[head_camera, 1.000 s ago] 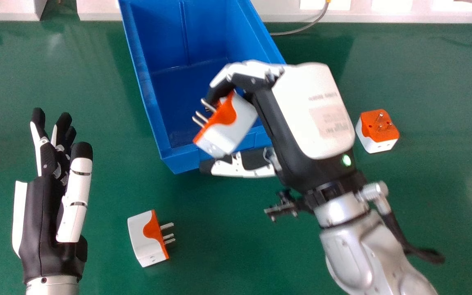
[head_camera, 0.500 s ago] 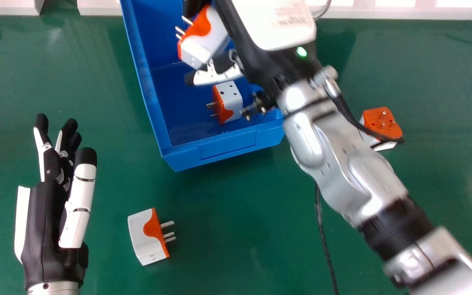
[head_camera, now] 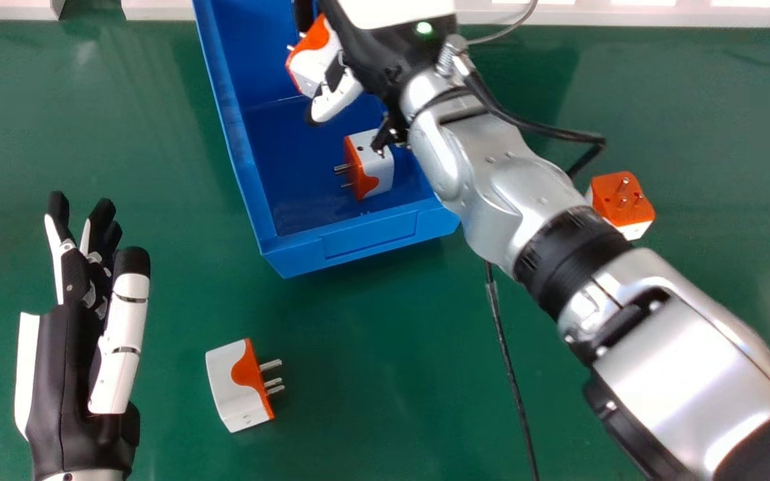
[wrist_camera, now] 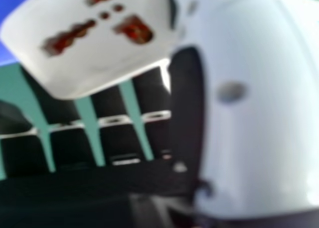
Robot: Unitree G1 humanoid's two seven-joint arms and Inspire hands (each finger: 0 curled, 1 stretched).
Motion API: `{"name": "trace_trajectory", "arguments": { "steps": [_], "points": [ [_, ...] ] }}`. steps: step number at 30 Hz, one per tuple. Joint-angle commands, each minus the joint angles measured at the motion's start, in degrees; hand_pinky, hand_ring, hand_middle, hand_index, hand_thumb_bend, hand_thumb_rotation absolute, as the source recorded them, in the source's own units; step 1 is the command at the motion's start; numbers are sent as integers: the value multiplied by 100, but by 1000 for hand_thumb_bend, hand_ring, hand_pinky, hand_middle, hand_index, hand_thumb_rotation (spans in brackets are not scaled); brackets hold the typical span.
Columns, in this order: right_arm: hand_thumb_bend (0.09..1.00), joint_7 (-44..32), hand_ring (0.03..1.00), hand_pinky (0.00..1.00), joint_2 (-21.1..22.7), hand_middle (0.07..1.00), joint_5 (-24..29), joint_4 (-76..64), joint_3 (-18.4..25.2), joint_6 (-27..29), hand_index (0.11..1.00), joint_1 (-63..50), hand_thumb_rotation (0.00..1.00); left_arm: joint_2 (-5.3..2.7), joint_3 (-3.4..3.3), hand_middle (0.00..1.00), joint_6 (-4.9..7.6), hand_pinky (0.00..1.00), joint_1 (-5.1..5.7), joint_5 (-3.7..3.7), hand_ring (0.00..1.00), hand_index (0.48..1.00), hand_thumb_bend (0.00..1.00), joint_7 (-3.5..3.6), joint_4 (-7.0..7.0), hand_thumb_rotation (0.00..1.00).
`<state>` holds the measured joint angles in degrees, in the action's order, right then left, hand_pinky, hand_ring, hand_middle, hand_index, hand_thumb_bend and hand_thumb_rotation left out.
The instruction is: Pick all objects and put in blue box
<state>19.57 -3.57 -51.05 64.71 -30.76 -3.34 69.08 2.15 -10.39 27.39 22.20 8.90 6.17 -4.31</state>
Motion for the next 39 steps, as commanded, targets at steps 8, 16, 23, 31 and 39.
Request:
{"name": "trace_trajectory", "arguments": {
  "steps": [8, 16, 23, 31, 39],
  "points": [
    [526, -102, 184, 106, -102, 470, 53, 296, -348, -72, 483, 394, 0, -88, 50, 981, 3, 996, 114, 14, 987, 963, 396, -3, -218, 749],
    [524, -395, 230, 141, -176, 448, 183, 322, -468, -50, 498, 277, 0, -117, 73, 977, 44, 999, 117, -80, 984, 962, 410, -45, -218, 772],
    [519, -276, 382, 281, -303, 484, 400, 288, -365, -351, 514, 170, 3, -126, 77, 976, 42, 999, 118, -135, 985, 961, 419, -68, -227, 768],
    [777, -318, 828, 705, -311, 892, 251, 177, -679, -573, 841, 39, 434, -127, 102, 971, 59, 994, 57, -234, 978, 954, 417, -135, -191, 771],
    [750, -397, 861, 734, -218, 918, 292, -74, -745, -656, 870, -115, 458, -91, 89, 967, 86, 982, -1, -396, 971, 951, 404, -193, -150, 786]
  ]
}}
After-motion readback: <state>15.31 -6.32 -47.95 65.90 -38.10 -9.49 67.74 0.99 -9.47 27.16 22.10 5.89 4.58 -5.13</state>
